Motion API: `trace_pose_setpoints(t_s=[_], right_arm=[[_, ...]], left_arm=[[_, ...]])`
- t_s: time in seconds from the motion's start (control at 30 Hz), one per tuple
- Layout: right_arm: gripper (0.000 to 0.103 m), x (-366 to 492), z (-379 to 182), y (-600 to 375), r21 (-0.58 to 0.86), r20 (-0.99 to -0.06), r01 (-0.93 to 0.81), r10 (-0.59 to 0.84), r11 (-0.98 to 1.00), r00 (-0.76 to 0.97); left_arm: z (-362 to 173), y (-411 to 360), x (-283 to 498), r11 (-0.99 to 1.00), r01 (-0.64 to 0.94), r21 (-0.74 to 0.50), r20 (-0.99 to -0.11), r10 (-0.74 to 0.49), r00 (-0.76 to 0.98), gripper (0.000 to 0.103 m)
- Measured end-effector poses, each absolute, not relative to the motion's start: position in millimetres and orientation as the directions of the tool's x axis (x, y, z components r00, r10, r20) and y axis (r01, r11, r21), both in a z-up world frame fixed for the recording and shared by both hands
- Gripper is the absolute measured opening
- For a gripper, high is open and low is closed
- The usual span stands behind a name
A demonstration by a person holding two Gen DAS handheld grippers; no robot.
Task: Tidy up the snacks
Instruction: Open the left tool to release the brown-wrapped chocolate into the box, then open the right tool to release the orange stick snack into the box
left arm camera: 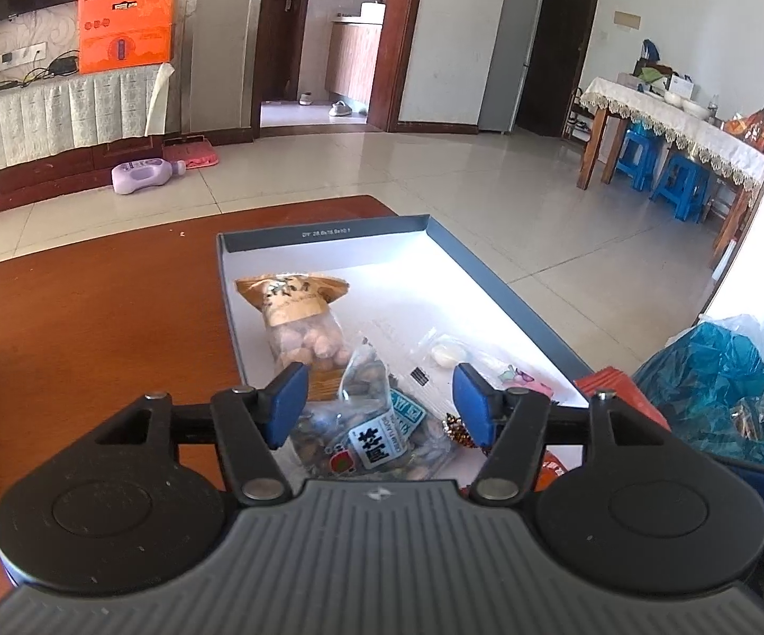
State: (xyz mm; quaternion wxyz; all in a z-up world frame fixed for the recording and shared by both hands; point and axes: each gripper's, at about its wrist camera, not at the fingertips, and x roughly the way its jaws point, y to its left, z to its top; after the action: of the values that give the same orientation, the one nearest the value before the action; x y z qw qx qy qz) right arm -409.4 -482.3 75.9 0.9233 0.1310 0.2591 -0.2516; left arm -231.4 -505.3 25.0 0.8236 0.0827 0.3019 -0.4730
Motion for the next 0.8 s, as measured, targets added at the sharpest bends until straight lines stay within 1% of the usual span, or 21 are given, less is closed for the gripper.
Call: trace_pose_setpoints(t_s=[0.33, 0.6, 0.7, 0.8], right_arm=[[0.024, -411, 74, -483, 0.130, -0.533, 0.544, -0.404, 0.829, 0.743], [0.024, -407, 70, -477, 0.113, -0.521, 0.534, -0.407, 0.838, 0.750], [0.024, -403, 68, -477, 0.098, -0.522, 0.537, -0.417, 0.838, 0.744], [0.024, -400, 66, -477, 0.095, -0.529, 0.541, -0.418, 0.836, 0.738]], left_arm=[[33, -473, -242, 0.536, 0.834, -0.130, -0.566, -0.731, 0.382, 0.066], [51, -456, -263, 0.512, 0.855, -0.082, -0.541, -0.744, 0.393, 0.066], [52, -451, -269, 0.516, 0.854, -0.063, -0.544, -0.735, 0.404, 0.066], [52, -447, -270, 0.518, 0.853, -0.072, -0.555, -0.731, 0.397, 0.066]])
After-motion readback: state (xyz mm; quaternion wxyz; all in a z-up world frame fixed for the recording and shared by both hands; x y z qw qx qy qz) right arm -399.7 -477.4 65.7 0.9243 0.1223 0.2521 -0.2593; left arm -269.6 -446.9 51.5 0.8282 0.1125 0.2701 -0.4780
